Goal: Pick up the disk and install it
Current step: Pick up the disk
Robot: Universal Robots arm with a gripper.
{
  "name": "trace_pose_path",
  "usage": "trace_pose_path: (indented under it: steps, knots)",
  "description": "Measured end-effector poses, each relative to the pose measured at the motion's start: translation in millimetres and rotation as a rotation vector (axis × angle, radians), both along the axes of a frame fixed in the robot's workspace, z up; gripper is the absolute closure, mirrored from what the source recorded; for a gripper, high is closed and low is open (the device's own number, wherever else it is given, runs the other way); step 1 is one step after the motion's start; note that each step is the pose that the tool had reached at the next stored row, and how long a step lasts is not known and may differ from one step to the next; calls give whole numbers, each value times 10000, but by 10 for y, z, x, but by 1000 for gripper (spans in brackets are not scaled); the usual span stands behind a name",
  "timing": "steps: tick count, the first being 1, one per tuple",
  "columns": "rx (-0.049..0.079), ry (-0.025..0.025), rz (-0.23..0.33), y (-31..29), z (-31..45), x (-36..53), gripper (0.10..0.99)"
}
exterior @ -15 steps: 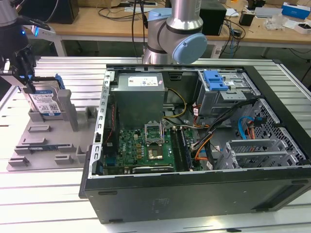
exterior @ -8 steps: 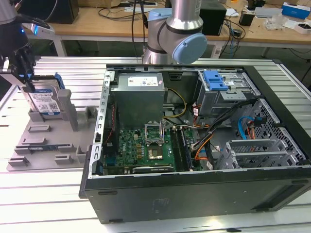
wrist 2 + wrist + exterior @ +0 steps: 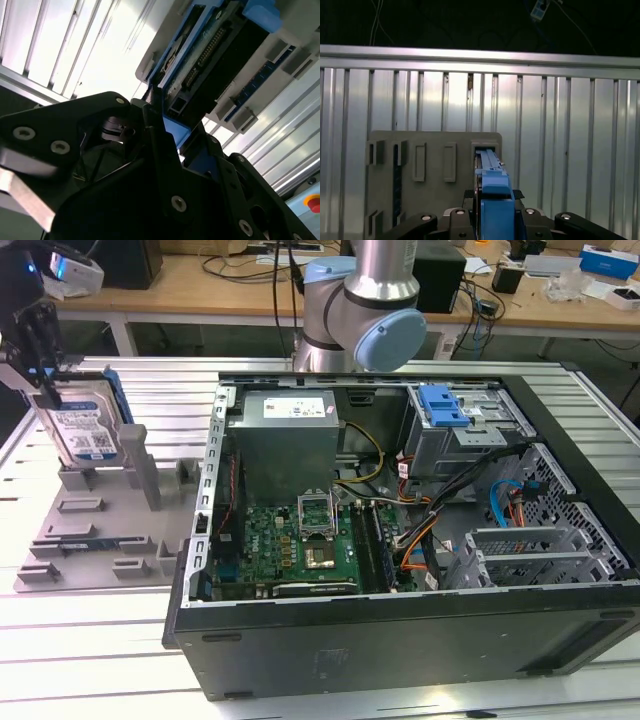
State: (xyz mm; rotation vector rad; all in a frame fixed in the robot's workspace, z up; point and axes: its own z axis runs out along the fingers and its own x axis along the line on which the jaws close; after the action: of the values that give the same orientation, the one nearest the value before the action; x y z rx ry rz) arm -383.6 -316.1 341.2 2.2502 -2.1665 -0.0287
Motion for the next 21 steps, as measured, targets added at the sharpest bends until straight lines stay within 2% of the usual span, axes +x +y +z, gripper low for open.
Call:
trace_pose_path:
  steps: [13, 19, 21]
  knots:
    - [6, -11, 18, 0, 469, 16, 718]
    - [25, -12, 23, -1, 753, 30, 718]
    - [33, -14, 26, 0, 822, 33, 718]
